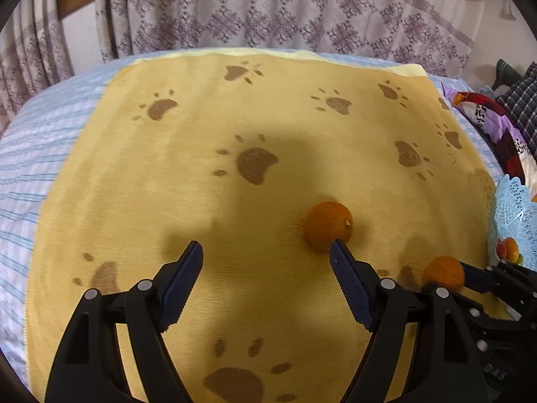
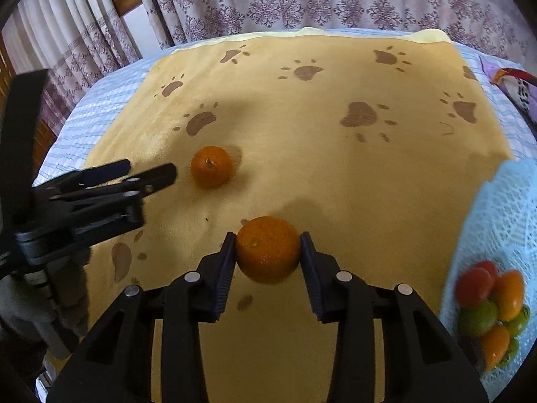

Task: Organize fruits
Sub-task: 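Close the left tool on the other mandarin while the right tool holds its own, then carry both mandarins over the blue basket and lower them in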

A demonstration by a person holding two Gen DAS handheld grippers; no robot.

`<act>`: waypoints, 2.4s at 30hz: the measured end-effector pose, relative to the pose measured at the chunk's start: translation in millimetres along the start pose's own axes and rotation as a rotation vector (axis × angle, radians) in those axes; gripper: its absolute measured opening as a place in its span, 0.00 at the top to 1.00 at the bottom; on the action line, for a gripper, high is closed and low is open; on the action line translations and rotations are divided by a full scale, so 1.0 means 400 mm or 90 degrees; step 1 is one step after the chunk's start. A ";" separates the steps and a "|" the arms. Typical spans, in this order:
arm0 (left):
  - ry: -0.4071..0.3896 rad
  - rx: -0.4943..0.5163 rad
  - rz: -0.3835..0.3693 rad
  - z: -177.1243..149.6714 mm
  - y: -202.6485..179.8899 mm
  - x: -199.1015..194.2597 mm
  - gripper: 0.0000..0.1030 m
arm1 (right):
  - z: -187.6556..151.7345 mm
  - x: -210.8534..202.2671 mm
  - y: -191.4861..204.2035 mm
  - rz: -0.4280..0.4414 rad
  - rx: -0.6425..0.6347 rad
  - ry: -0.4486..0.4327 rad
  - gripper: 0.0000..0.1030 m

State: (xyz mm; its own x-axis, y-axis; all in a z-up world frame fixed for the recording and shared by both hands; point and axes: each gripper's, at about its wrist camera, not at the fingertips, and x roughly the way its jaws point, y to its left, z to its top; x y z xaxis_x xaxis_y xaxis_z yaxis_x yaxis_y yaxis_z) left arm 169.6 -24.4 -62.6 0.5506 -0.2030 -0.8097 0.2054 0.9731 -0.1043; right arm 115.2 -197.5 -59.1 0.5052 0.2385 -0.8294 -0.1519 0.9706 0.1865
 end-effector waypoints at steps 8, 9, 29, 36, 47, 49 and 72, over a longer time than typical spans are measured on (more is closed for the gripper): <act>0.009 0.012 -0.011 0.016 -0.048 0.043 0.25 | -0.029 -0.048 -0.005 0.014 0.010 -0.005 0.62; 0.010 0.013 -0.012 0.017 -0.053 0.048 0.25 | -0.031 -0.056 -0.005 0.017 0.012 -0.008 0.62; -0.002 0.103 0.000 0.023 -0.116 0.092 0.62 | -0.040 -0.105 -0.055 0.027 0.062 -0.037 0.62; -0.015 0.095 0.002 0.012 -0.129 0.045 0.63 | -0.032 -0.134 -0.068 0.030 0.073 -0.061 0.62; -0.085 0.108 0.014 0.016 -0.184 -0.101 0.63 | -0.013 -0.223 -0.073 0.039 0.083 -0.117 0.62; -0.093 0.110 0.011 0.017 -0.194 -0.121 0.63 | -0.011 -0.240 -0.072 0.039 0.084 -0.128 0.62; -0.155 0.158 -0.044 0.000 -0.373 -0.274 0.63 | -0.081 -0.407 -0.194 -0.028 0.118 -0.191 0.62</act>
State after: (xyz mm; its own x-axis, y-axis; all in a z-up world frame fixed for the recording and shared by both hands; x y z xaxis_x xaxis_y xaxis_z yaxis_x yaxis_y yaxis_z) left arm 78.6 -147.2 41.8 0.6994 -0.3164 -0.6409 0.4223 0.9063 0.0135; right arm 17.3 -312.8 44.2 0.7395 0.1686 -0.6517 0.0183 0.9627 0.2698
